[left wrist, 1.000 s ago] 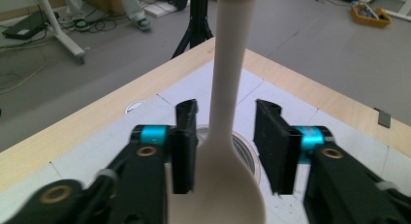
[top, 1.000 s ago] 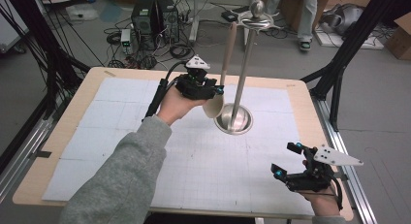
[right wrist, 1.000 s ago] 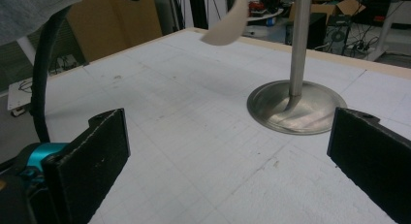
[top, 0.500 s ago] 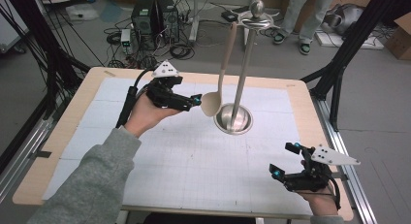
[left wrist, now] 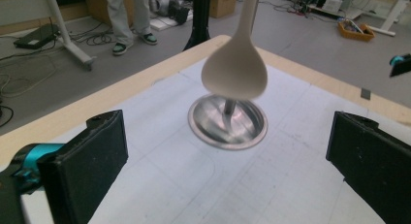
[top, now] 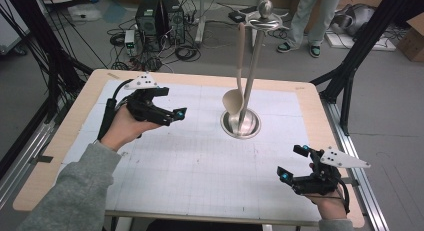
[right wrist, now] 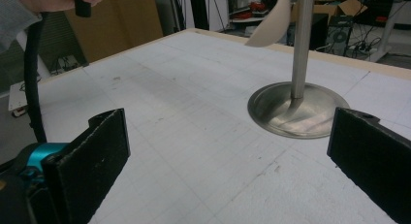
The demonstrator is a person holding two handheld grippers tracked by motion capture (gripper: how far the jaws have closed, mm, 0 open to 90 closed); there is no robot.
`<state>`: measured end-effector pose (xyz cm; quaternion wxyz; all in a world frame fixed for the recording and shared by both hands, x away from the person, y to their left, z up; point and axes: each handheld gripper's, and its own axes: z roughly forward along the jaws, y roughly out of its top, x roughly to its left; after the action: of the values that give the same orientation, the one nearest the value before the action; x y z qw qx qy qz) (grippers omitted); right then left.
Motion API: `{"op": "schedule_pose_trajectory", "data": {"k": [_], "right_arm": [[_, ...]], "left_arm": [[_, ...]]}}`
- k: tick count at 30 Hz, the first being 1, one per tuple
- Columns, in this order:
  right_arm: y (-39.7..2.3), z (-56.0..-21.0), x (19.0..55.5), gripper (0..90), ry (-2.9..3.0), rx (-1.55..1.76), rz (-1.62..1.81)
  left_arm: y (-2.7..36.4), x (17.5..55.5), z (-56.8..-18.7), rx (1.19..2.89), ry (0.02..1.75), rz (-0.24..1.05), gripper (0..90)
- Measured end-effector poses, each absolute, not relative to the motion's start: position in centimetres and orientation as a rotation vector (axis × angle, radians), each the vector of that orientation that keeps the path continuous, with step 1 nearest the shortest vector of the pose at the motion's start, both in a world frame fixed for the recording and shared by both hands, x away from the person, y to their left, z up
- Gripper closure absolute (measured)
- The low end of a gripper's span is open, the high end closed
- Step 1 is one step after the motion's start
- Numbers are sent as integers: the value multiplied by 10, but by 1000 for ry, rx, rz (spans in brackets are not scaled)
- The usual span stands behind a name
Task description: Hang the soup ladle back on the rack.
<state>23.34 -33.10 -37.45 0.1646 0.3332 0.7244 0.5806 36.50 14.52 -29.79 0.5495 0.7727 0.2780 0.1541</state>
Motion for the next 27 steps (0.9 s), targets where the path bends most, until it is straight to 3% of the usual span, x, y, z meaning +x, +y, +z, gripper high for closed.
{"op": "schedule_pose_trajectory", "data": {"k": [15, 27], "right_arm": [[-323, -378, 245, 1, 2085, 948, 1659], [-323, -378, 251, 1, 2051, 952, 1681]], "left_arm": [[219, 334, -311, 1699, 684, 428, 18], [244, 310, -326, 1701, 651, 493, 18]]}}
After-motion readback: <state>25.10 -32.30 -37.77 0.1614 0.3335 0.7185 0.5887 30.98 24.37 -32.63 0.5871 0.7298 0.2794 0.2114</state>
